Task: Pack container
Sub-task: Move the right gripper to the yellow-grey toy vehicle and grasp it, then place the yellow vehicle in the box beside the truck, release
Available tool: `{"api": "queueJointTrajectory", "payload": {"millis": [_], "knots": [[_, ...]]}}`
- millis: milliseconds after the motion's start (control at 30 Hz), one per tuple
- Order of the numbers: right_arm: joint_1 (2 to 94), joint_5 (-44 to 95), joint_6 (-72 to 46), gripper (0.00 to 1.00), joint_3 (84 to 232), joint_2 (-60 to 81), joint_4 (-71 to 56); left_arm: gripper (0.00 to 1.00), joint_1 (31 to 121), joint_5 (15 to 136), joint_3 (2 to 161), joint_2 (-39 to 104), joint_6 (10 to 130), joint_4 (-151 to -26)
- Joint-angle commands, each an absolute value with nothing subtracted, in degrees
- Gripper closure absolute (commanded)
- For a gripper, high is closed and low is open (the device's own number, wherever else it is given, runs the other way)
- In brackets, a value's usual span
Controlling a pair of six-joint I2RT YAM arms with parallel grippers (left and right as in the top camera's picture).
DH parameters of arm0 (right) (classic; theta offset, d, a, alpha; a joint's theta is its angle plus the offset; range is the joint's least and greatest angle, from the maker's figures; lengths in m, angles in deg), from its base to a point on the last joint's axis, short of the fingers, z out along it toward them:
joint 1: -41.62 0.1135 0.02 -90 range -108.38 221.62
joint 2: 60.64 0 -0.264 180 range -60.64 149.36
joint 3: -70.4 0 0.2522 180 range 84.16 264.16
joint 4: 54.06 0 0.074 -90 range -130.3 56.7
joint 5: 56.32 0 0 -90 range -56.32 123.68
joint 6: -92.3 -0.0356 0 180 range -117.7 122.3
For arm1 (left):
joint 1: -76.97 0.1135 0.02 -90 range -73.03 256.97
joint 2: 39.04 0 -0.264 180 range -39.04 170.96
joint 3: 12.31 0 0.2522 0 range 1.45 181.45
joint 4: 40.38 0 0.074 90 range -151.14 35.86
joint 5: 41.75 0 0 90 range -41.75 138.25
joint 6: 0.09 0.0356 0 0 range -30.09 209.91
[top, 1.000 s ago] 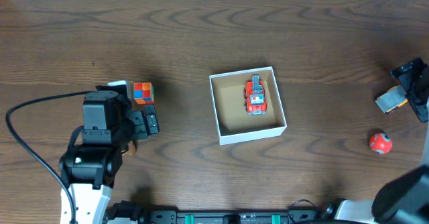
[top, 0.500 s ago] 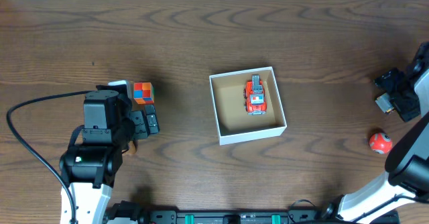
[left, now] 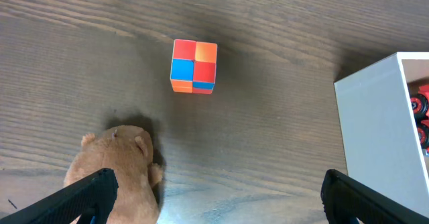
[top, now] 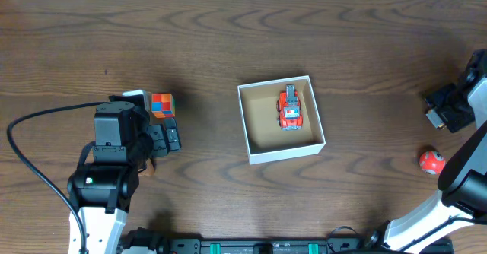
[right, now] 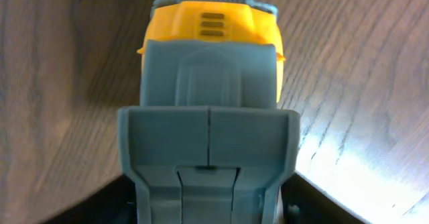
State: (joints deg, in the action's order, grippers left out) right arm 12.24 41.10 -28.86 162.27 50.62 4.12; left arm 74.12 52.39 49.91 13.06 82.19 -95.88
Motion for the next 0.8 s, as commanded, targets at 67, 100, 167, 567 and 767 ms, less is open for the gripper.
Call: {"api": "queueJointTrajectory", "payload": {"millis": [67, 100, 167, 567, 767], "knots": [[11.8, 41.54, -28.86, 0.58, 162.38, 51.34, 4.32, 0.02, 74.05, 52.57, 51.18, 13.12, 81.66, -95.66], [11.8, 41.52, -28.86, 0.6, 162.38, 51.34, 4.38, 0.02, 74.05, 52.57, 51.18, 13.12, 81.66, -95.68], [11.8, 41.54, -28.86, 0.67, 162.38, 51.34, 4.47, 0.02, 74.05, 52.57, 51.18, 13.12, 81.66, -95.66], [14.73, 41.36, -26.28, 0.99, 162.55, 48.13, 7.07, 0.02, 74.05, 52.57, 51.18, 13.1, 81.66, -95.66], [22.51, 41.34, -22.1, 0.99, 162.55, 36.46, 7.55, 0.02, 74.03, 52.57, 51.18, 13.12, 81.66, -95.68]]}}
